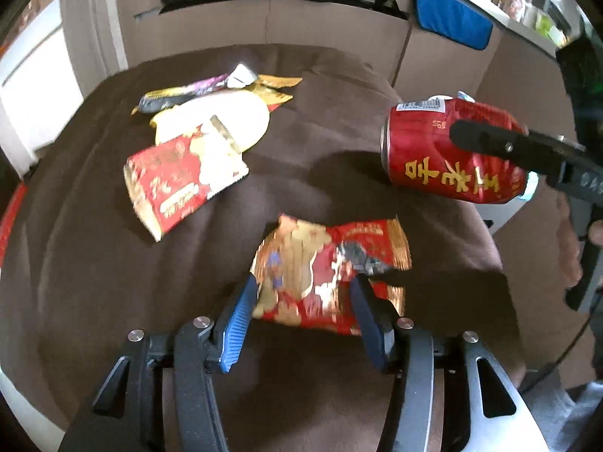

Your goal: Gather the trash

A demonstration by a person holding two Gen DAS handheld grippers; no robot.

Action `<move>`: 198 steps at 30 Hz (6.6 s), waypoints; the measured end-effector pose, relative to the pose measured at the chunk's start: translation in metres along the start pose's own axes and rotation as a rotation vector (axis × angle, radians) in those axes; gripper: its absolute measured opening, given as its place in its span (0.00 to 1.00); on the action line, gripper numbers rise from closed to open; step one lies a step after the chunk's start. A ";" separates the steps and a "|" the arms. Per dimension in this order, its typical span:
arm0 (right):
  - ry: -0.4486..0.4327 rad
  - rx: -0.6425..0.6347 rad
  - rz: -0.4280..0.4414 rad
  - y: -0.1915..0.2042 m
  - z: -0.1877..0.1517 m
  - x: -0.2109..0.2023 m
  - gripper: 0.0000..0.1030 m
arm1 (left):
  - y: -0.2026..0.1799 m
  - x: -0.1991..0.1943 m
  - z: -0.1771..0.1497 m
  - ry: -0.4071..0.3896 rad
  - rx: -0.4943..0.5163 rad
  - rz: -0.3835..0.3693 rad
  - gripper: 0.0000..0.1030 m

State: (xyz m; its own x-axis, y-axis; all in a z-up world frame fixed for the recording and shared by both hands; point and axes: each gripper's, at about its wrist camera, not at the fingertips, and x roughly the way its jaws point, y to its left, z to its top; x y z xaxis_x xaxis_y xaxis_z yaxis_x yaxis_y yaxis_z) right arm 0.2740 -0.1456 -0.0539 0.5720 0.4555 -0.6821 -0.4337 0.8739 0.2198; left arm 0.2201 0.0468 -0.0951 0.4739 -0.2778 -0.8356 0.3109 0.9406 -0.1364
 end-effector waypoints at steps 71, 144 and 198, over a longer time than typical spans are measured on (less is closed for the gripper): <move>-0.096 -0.139 0.037 0.037 -0.010 -0.055 0.53 | -0.011 -0.083 0.030 -0.381 -0.092 0.187 0.05; -0.047 -0.125 -0.054 0.041 0.067 0.050 0.49 | 0.085 -0.020 0.058 -0.297 -0.274 0.208 0.26; 0.032 -0.196 -0.101 0.024 0.123 0.119 0.02 | 0.106 0.000 0.072 -0.268 -0.236 0.070 0.34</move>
State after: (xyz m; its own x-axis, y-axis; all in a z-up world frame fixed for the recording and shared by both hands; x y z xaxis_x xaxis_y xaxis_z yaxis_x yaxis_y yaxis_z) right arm 0.4176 -0.0493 -0.0439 0.5985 0.3586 -0.7164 -0.5037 0.8638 0.0116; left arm 0.3127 0.1321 -0.0711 0.6964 -0.2227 -0.6822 0.0858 0.9696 -0.2290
